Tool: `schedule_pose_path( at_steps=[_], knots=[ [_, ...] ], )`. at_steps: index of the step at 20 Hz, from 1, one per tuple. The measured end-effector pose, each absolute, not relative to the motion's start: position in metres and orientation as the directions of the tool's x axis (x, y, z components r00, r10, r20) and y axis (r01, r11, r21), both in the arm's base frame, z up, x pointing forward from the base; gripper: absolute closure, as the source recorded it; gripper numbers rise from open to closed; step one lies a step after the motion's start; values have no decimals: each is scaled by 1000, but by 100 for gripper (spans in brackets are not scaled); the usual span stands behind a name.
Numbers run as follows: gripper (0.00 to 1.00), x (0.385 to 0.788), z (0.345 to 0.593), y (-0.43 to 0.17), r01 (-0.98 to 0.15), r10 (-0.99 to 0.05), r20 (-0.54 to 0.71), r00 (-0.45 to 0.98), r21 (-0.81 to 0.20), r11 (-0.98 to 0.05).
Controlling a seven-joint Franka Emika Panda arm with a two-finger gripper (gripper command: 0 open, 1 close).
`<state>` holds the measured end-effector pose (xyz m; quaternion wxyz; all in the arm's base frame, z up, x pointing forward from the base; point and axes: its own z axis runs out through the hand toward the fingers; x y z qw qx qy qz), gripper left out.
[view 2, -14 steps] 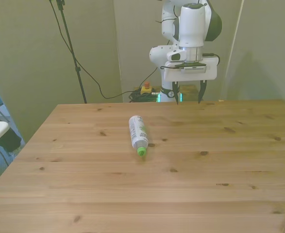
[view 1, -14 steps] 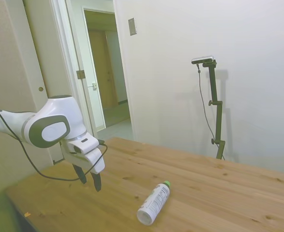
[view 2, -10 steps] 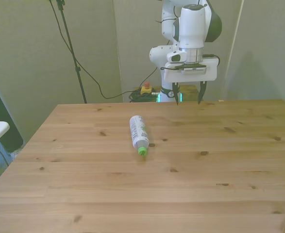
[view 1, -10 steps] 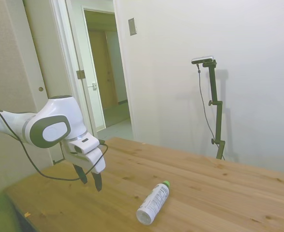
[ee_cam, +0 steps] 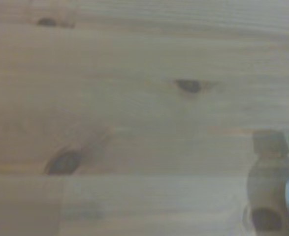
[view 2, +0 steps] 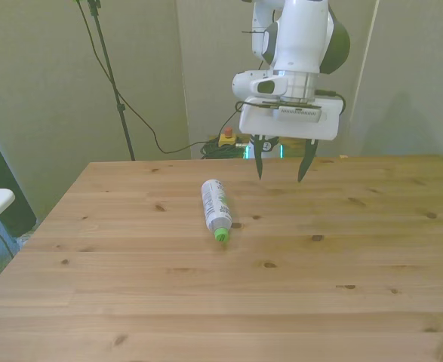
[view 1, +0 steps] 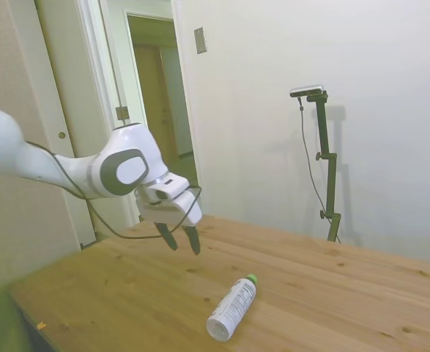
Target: Stand the water bottle
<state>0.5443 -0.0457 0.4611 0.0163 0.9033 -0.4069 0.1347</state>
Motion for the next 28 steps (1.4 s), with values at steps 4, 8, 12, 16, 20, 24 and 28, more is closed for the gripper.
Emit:
schedule_pose_path(
  at_steps=[4,8,12,16,20,24,28],
  knots=[
    [0,586,444,-92,-756,-742,256,619,-60,-652],
    [0,601,432,-122,-764,-745,256,615,-37,-644],
    [0,602,416,-137,-769,-748,242,618,-11,-639],
    [0,601,397,-151,-780,-758,225,612,13,-625],
    [0,603,379,-162,-789,-766,222,603,25,-614],
    [100,605,372,-166,-791,-767,227,600,24,-611],
    [100,605,363,-170,-794,-770,223,598,32,-607]
  ],
)
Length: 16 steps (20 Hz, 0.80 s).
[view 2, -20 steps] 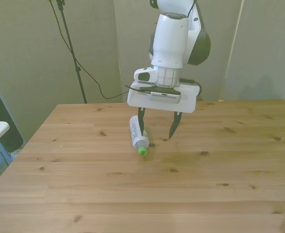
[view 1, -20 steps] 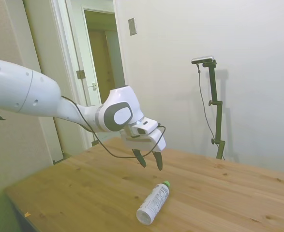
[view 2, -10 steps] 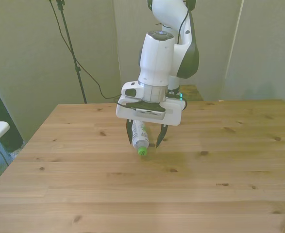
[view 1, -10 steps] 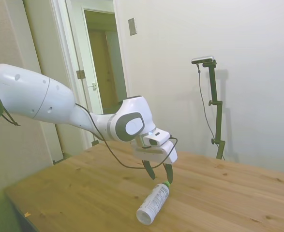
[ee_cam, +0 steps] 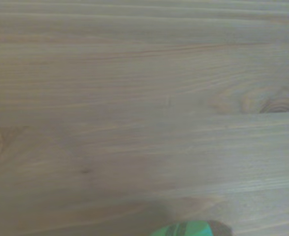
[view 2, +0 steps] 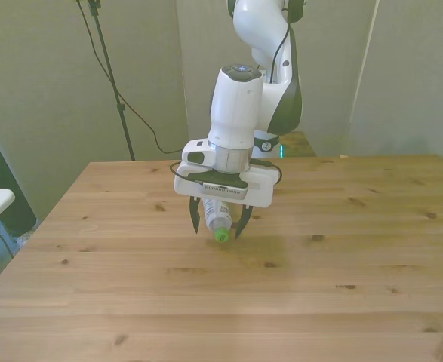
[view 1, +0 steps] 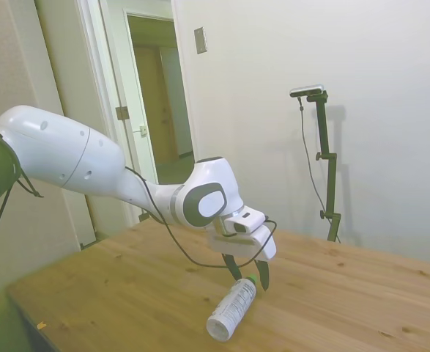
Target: Stand the water bottle
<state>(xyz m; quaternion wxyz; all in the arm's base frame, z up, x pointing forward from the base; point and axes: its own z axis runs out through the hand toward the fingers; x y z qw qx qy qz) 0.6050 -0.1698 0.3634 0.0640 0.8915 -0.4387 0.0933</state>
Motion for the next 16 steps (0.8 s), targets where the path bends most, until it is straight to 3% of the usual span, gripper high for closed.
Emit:
schedule_pose_path(
  at_steps=[16],
  knots=[
    [100,610,361,-174,-810,-790,215,574,5,-587]
  ],
)
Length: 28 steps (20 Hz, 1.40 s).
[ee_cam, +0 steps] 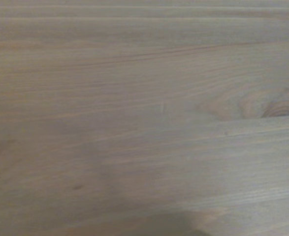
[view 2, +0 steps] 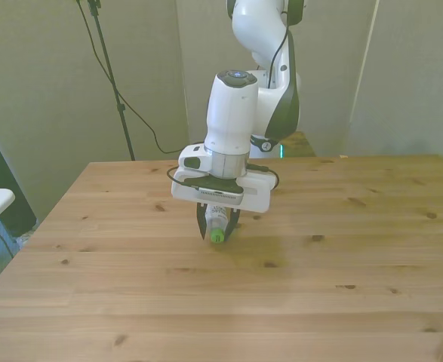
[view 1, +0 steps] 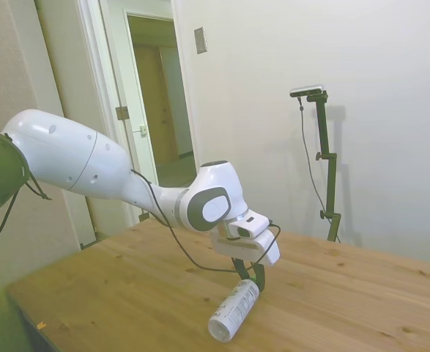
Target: Stand the water bottle
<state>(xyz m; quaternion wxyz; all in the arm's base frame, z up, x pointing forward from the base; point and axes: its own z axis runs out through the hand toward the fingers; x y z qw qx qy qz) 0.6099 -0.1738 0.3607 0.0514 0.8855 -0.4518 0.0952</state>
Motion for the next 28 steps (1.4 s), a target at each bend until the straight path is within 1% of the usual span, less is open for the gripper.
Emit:
schedule_pose_path(
  at_steps=[5,8,10,11,12,15,17,19,21,23,25,28],
  knots=[
    [100,613,365,-175,-841,-824,205,528,-10,-541],
    [100,622,370,-174,-879,-865,211,456,-43,-474],
    [100,630,381,-171,-909,-897,226,380,-91,-407],
    [100,635,391,-168,-919,-910,236,341,-123,-376],
    [100,640,409,-163,-926,-923,248,294,-164,-339],
    [100,646,469,-151,-927,-940,296,171,-275,-256],
    [100,645,505,-149,-920,-936,341,94,-330,-213],
    [100,646,524,-151,-911,-920,392,15,-373,-174],
    [100,650,528,-155,-902,-893,446,-55,-406,-147],
    [100,659,524,-151,-884,-854,498,-149,-454,-111],
    [100,660,522,-149,-882,-828,539,-156,-453,-129],
    [100,669,513,-144,-849,-790,572,-219,-511,-135]
  ],
)
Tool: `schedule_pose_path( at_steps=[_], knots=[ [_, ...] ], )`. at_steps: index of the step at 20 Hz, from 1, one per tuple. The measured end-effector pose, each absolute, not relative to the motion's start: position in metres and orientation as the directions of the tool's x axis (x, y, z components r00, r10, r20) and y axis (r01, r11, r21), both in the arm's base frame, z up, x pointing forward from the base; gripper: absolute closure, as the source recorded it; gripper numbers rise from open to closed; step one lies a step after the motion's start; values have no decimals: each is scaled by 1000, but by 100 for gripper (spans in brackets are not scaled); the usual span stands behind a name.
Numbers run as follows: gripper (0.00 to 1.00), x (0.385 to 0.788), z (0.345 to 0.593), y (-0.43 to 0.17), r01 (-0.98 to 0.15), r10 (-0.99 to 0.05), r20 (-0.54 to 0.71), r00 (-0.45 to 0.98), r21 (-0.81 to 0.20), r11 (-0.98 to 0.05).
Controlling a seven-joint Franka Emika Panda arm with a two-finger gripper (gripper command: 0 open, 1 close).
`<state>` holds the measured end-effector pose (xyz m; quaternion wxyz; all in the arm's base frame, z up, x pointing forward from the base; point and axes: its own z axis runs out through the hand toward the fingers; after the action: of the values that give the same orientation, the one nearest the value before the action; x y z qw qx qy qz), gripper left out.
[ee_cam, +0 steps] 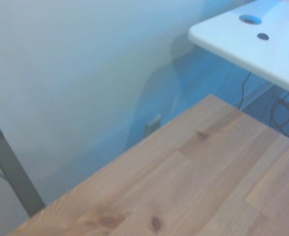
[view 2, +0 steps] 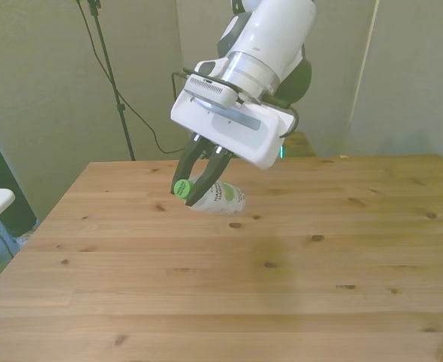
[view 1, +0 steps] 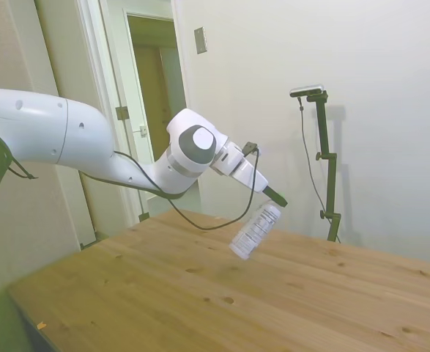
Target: Stand the water bottle
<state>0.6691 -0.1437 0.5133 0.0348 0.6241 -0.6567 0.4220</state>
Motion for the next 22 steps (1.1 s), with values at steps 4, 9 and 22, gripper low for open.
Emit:
schedule_pose_path(
  at_steps=[4,9,22],
  knots=[
    [100,696,504,-145,-788,-729,600,-330,-600,-137],
    [100,743,494,-130,-700,-619,631,-468,-692,-175],
    [100,813,443,-102,-614,-461,640,-615,-755,-229]
  ],
)
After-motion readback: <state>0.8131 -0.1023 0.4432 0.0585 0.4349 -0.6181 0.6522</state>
